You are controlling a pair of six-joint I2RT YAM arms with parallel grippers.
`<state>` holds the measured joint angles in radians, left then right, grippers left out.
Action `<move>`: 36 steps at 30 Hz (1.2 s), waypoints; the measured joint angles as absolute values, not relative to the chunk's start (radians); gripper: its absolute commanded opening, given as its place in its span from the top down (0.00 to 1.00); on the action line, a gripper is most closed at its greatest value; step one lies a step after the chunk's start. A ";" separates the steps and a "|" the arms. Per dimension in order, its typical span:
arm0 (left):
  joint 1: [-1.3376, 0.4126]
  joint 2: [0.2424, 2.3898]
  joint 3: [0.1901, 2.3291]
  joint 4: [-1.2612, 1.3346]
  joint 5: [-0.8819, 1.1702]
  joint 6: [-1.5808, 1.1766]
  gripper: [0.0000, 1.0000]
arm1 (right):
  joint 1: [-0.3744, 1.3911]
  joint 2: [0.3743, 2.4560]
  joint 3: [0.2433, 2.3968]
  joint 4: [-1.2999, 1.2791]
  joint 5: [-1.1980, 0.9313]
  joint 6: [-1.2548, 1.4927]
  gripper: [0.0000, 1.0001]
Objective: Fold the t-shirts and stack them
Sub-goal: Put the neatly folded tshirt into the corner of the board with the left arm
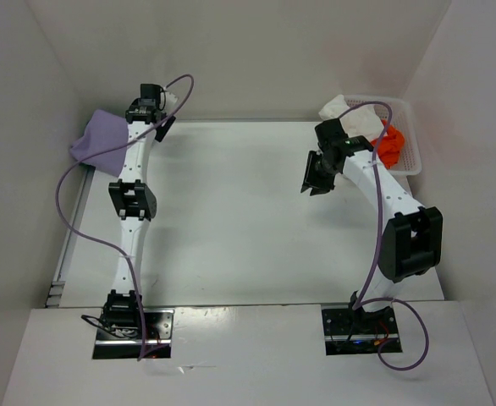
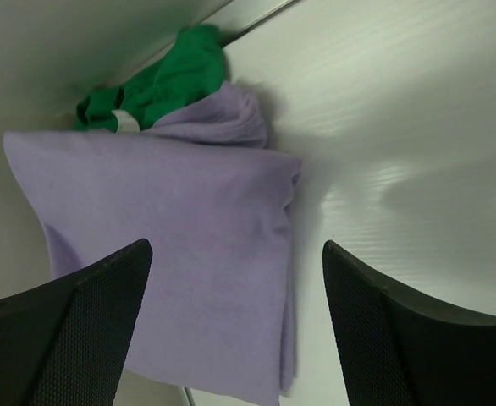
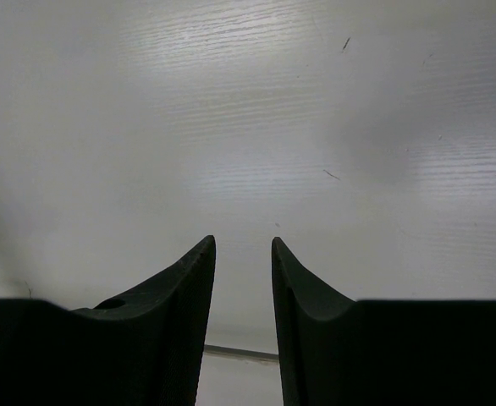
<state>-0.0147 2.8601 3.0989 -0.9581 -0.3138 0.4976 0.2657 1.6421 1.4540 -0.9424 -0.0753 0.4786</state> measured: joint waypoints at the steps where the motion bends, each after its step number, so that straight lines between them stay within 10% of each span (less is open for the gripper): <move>1: -0.005 2.866 3.099 -0.958 -0.321 0.495 0.12 | 0.266 1.642 1.454 -0.942 -0.076 0.477 0.61; 24: 0.007 2.967 3.099 -0.849 -0.340 0.491 0.44 | 0.266 1.677 1.447 -0.937 -0.083 0.458 0.60; 36: 0.013 3.007 3.099 -0.783 -0.377 0.498 1.00 | 0.266 1.723 1.448 -0.939 -0.082 0.455 0.60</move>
<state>0.0128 3.0074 3.0989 -0.7834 -0.3775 0.4984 0.2657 1.7226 1.4475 -0.9394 -0.0822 0.4545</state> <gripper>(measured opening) 0.039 0.396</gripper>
